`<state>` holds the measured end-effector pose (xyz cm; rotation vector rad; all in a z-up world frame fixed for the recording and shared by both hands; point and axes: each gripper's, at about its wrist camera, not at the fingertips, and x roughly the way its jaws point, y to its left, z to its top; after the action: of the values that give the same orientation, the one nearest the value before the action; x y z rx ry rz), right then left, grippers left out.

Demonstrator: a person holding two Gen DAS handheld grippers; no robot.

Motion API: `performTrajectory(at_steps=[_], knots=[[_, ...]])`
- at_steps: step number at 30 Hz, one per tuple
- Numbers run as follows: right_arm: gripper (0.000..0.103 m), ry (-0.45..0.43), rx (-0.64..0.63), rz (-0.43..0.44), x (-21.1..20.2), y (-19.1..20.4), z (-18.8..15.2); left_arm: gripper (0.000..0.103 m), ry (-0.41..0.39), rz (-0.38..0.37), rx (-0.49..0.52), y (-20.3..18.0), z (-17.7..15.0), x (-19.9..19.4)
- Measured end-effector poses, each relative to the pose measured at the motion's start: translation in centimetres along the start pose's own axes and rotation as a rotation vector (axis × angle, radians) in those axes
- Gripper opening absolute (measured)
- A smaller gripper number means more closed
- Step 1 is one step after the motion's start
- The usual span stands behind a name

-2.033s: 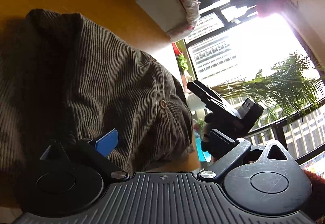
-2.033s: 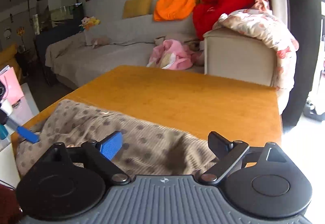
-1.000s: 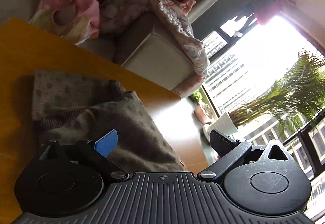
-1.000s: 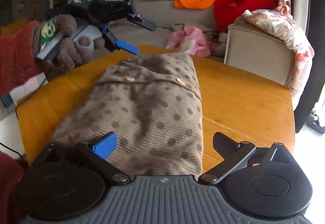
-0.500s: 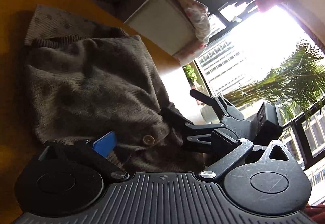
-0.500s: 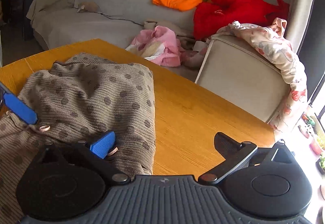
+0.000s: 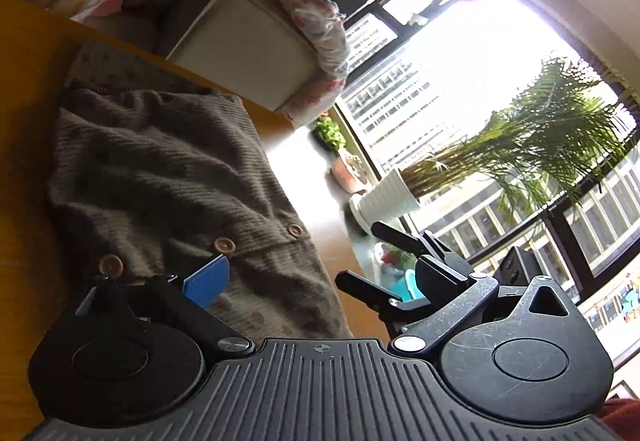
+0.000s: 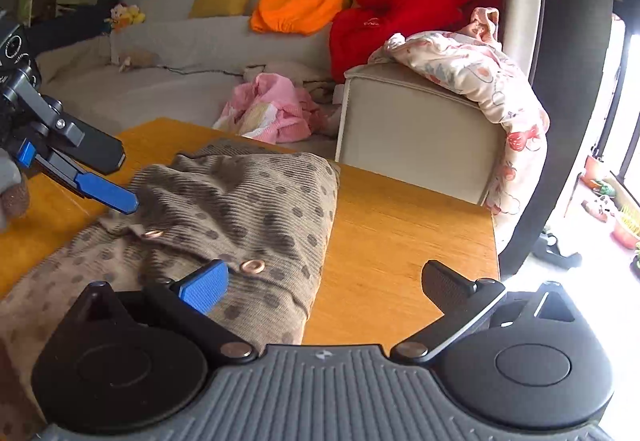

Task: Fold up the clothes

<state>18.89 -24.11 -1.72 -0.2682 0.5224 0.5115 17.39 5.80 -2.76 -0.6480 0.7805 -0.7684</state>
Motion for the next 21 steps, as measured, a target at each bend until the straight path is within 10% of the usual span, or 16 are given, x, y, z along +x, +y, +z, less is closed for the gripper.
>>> performTrajectory(at_steps=[10,21], knots=[[0.103,0.068,-0.184,0.002,-4.1,3.7,-4.2,0.103,0.049,0.111,0.063,-1.4,-6.3,-1.1],[0.103,-0.061,-0.01,-0.1,-0.9,1.1,2.7,0.103,-0.233,0.121,-0.014,-0.1,3.5,-1.4]])
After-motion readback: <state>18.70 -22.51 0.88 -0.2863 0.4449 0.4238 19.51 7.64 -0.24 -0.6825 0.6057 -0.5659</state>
